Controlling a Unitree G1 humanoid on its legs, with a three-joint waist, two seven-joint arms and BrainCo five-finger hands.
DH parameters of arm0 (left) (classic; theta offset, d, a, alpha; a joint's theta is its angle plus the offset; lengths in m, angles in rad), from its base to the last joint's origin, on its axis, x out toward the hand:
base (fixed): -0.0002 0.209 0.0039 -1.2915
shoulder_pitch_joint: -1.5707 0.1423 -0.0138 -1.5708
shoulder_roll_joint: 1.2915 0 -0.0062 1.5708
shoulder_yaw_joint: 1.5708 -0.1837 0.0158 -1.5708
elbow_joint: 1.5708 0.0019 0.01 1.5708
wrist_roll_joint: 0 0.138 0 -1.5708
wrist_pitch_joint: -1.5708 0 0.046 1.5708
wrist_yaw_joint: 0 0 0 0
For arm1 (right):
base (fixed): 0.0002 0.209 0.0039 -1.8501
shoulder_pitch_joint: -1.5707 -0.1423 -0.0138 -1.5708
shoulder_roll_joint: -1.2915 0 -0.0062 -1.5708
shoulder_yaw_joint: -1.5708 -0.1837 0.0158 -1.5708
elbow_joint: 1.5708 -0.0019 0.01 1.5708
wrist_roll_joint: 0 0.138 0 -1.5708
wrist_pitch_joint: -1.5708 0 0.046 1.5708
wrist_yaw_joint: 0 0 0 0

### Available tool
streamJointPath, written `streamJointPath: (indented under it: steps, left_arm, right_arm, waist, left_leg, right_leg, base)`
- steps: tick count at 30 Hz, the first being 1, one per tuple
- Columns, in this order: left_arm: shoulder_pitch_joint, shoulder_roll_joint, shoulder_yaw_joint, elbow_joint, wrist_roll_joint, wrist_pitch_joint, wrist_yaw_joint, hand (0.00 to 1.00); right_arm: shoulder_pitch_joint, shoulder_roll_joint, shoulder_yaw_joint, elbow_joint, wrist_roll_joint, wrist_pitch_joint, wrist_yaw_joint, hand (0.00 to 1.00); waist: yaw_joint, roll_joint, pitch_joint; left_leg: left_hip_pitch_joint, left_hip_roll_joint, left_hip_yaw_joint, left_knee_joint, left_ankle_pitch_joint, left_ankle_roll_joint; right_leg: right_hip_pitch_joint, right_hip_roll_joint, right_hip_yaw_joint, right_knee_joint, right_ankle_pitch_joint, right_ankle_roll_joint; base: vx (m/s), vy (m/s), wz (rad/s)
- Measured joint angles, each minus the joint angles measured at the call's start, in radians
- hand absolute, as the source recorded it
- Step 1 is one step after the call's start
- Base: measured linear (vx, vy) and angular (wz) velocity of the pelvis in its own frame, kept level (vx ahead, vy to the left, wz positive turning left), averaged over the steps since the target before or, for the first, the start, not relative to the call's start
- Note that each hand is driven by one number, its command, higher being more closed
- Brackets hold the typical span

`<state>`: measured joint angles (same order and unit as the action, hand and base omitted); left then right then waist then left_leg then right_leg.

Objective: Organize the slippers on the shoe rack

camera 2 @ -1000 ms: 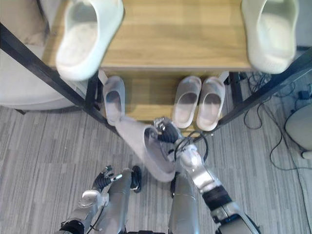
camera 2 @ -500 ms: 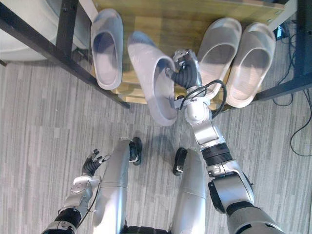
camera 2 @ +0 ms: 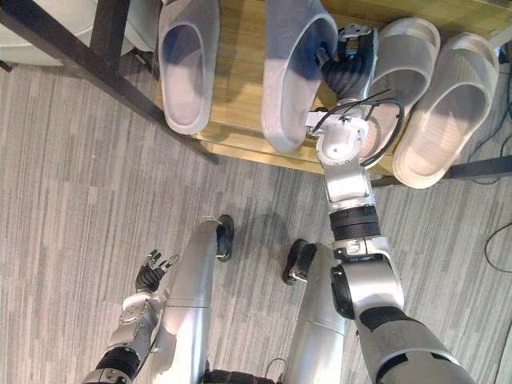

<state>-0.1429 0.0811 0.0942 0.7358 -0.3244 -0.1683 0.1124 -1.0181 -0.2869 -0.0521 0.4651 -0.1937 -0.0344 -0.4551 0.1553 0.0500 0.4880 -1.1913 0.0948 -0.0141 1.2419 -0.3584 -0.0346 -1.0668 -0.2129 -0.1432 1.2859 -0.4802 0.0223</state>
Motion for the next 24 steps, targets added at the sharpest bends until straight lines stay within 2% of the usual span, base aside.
streamJointPath:
  steps: [3, 5, 11, 15, 17, 24]
  left_arm:
    - [0.001, -0.002, -0.006, -0.003, -0.013, 0.0, 0.002, 0.0]
    - [0.003, -0.005, -0.006, -0.004, -0.015, 0.0, 0.014, 0.0]
    - [0.004, -0.006, -0.008, -0.005, -0.035, 0.0, 0.02, 0.0]
    - [0.005, -0.006, -0.016, -0.005, -0.053, 0.0, 0.02, 0.0]
    - [0.004, -0.006, -0.016, -0.006, -0.07, 0.001, 0.021, 0.0]
    - [0.004, -0.006, -0.015, -0.005, -0.072, 0.001, 0.022, 0.0]
  right_arm:
    - [-0.036, 0.01, -0.007, 0.05, 0.001, 0.007, -0.002, 0.0]
    - [-0.047, 0.011, -0.005, 0.082, 0.015, 0.009, 0.001, 0.0]
    - [-0.116, 0.008, 0.013, 0.19, 0.026, 0.02, 0.006, 0.0]
    - [-0.124, 0.008, 0.027, 0.197, 0.042, 0.02, 0.015, 0.0]
    - [-0.151, 0.008, 0.034, 0.248, 0.082, 0.02, 0.016, 0.0]
    - [-0.159, 0.01, 0.059, 0.258, 0.138, 0.017, 0.045, 0.0]
  waist:
    - [0.007, 0.0, -0.012]
    - [0.016, -0.01, -0.043]
    - [0.017, -0.013, -0.048]
    - [0.022, -0.014, -0.058]
    - [0.023, -0.015, -0.058]
    - [0.022, -0.015, -0.058]
  left_leg:
    - [-0.012, -0.001, -0.014, 0.0, 0.005, -0.008]
    - [-0.032, -0.004, -0.022, -0.001, 0.009, -0.015]
    - [-0.033, -0.004, -0.025, -0.003, 0.013, -0.022]
    - [-0.046, -0.004, -0.028, -0.007, 0.018, -0.029]
    - [-0.048, -0.003, -0.032, -0.006, 0.019, -0.031]
    - [-0.047, 0.002, -0.031, -0.001, 0.019, -0.031]
  right_leg:
    - [-0.003, -0.001, -0.012, 0.002, -0.004, -0.007]
    - [-0.022, -0.003, -0.019, 0.008, -0.006, -0.012]
    - [-0.023, -0.003, -0.026, 0.014, -0.009, -0.018]
    - [-0.035, -0.003, -0.031, 0.014, -0.009, -0.02]
    - [-0.036, -0.003, -0.035, 0.014, -0.009, -0.021]
    - [-0.036, 0.0, -0.033, 0.017, -0.009, -0.022]
  base:
    - [0.02, -0.032, 0.07]
    - [0.02, -0.038, 0.08]
    - [0.0, -0.005, 0.01]
    - [0.0, 0.0, 0.0]
    - [0.0, 0.0, 0.0]
    - [0.0, 0.0, 0.0]
